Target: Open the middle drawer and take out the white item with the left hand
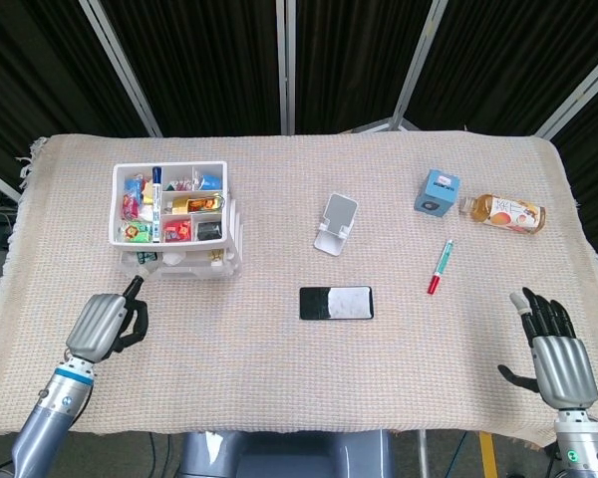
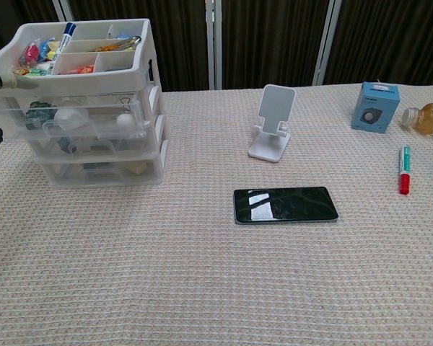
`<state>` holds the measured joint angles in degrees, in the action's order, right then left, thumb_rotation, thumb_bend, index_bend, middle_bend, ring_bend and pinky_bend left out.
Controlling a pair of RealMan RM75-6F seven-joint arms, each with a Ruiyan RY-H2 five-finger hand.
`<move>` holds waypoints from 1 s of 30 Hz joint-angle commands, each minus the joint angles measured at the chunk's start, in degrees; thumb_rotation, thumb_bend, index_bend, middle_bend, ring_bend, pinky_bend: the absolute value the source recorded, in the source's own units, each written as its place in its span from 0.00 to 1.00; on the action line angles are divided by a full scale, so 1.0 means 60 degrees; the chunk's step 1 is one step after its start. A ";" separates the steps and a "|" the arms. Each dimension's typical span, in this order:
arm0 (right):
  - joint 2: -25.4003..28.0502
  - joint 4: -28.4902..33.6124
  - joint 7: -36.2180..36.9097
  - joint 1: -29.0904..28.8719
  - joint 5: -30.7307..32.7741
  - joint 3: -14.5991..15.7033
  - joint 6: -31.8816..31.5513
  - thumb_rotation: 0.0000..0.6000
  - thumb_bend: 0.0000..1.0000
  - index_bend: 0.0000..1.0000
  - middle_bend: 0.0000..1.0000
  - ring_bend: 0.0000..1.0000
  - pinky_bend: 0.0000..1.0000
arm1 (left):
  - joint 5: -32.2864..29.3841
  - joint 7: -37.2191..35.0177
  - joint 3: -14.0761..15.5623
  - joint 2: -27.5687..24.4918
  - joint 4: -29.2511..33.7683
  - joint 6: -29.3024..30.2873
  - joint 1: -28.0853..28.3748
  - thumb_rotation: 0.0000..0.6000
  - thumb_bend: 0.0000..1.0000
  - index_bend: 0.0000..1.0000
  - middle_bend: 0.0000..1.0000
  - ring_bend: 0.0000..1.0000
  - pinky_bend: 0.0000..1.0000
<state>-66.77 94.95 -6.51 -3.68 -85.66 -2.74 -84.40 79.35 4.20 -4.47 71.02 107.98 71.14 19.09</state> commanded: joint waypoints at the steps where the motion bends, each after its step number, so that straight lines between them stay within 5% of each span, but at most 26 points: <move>1: -0.0010 -0.0010 -0.0015 -0.0003 -0.0008 0.0000 -0.0002 1.00 0.00 0.00 0.00 0.00 0.00 | -0.1243 0.1441 -0.0339 -0.0521 0.0986 -0.0155 0.0179 1.00 0.78 0.00 0.79 0.80 0.67; 8: -0.0021 -0.0024 -0.0027 -0.0004 -0.0019 0.0010 0.0009 1.00 0.00 0.00 0.00 0.00 0.00 | -0.3613 0.3112 -0.0694 -0.0759 0.1663 -0.0743 0.0873 1.00 0.78 0.06 0.79 0.80 0.67; 15: -0.0041 -0.0048 -0.0054 -0.0020 -0.0008 0.0020 0.0057 1.00 0.00 0.00 0.00 0.00 0.00 | -0.4637 0.3368 -0.0825 -0.0568 0.1528 -0.0942 0.1307 1.00 0.78 0.06 0.79 0.80 0.67; 22: -0.0070 -0.0053 -0.0099 -0.0018 -0.0024 0.0035 0.0057 1.00 0.00 0.00 0.00 0.00 0.00 | -0.4673 0.3208 -0.0771 -0.0625 0.1599 -0.0919 0.1387 1.00 0.78 0.12 0.79 0.80 0.67; 30: -0.0101 -0.0071 -0.0152 -0.0017 -0.0048 0.0055 0.0060 1.00 0.00 0.00 0.00 0.00 0.00 | -0.4211 0.2858 -0.0602 -0.0876 0.1884 -0.0871 0.1308 1.00 0.79 0.30 0.80 0.81 0.67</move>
<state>-67.37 94.53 -7.41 -3.79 -85.94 -2.41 -84.04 53.62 21.66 -8.38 66.12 118.89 65.82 27.09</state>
